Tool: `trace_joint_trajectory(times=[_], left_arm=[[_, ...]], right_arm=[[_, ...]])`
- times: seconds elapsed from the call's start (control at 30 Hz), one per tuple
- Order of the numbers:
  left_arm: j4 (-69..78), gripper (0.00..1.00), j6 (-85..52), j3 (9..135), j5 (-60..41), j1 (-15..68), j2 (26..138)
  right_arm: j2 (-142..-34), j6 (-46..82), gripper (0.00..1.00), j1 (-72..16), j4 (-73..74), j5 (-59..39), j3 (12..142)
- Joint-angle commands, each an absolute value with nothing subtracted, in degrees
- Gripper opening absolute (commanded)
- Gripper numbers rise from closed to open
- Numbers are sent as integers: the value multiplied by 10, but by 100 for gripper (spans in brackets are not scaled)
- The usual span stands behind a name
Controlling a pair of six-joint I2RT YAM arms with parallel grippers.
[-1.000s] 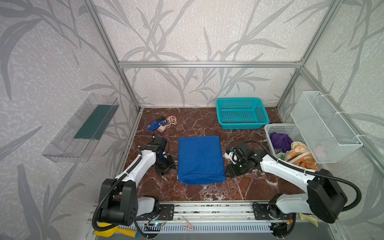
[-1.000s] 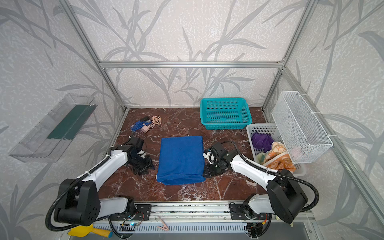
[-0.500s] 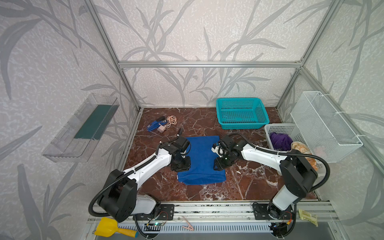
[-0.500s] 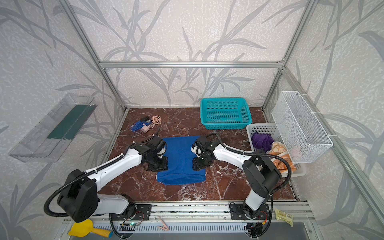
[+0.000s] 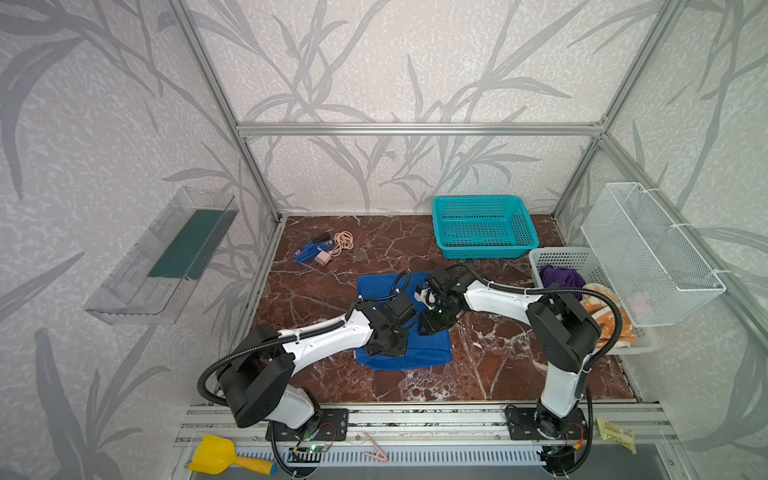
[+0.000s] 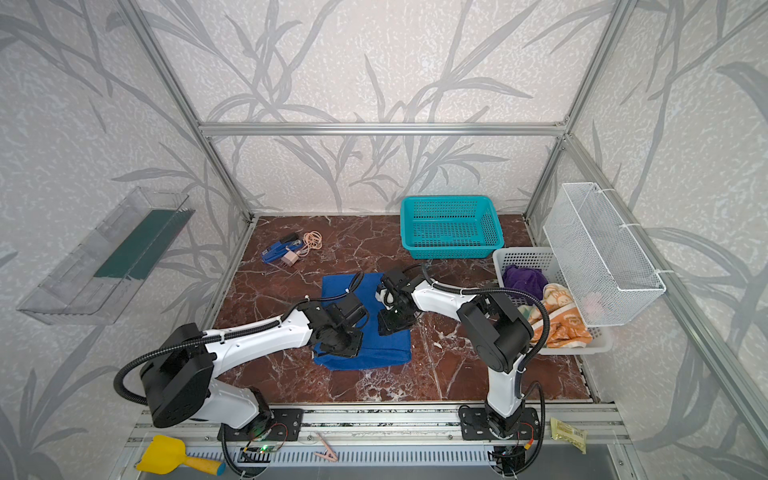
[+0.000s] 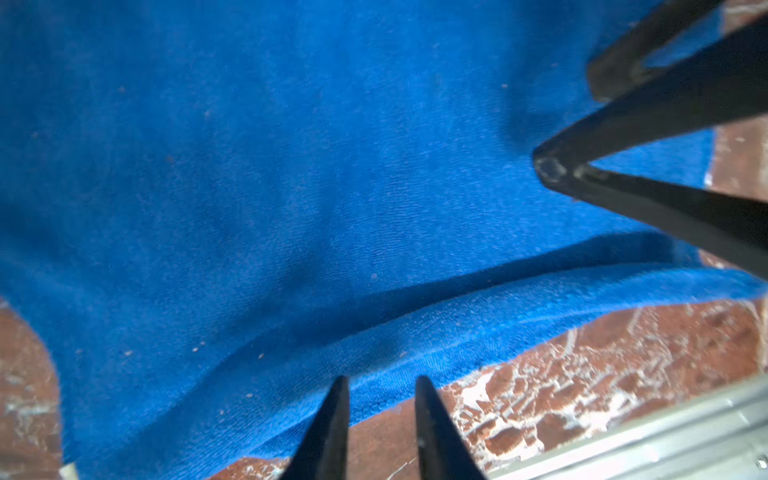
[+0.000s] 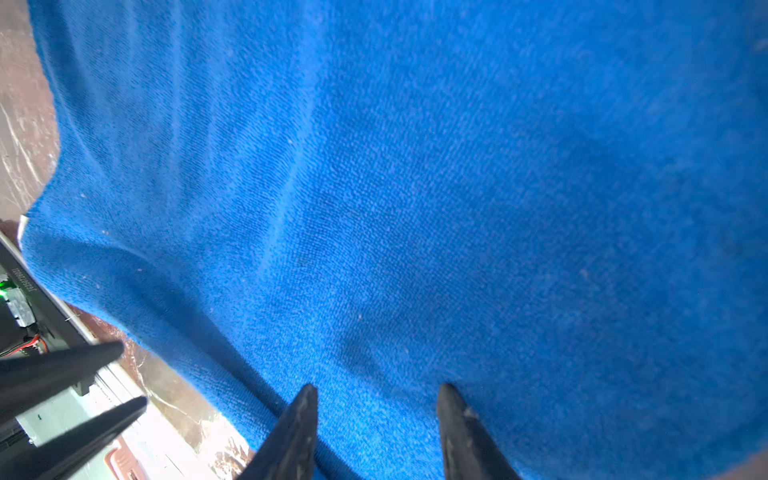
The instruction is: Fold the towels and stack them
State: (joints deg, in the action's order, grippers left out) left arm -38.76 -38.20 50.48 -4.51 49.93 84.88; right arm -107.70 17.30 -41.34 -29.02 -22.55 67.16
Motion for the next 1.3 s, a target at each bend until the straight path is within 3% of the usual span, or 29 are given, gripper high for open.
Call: trace_joint_trajectory(times=[0.0,0.6,0.93,1.1,1.27], left_arm=[[-409,36,-407,498,16,524,859],[-412,37,-393,476,88,547,916],[-470,6,-388,478,105,557,868],[-500,4,-380,484,94,558,832],[-507,9,-376,482,56,565,834]], right_arm=[[-1099,168,47,-414,-306,-223,677],[-1111,156,47,-414,-314,-215,671],[-1115,150,46,-414,-321,-211,671],[-1119,145,46,-413,-327,-205,674],[-1122,139,46,-413,-333,-200,680]])
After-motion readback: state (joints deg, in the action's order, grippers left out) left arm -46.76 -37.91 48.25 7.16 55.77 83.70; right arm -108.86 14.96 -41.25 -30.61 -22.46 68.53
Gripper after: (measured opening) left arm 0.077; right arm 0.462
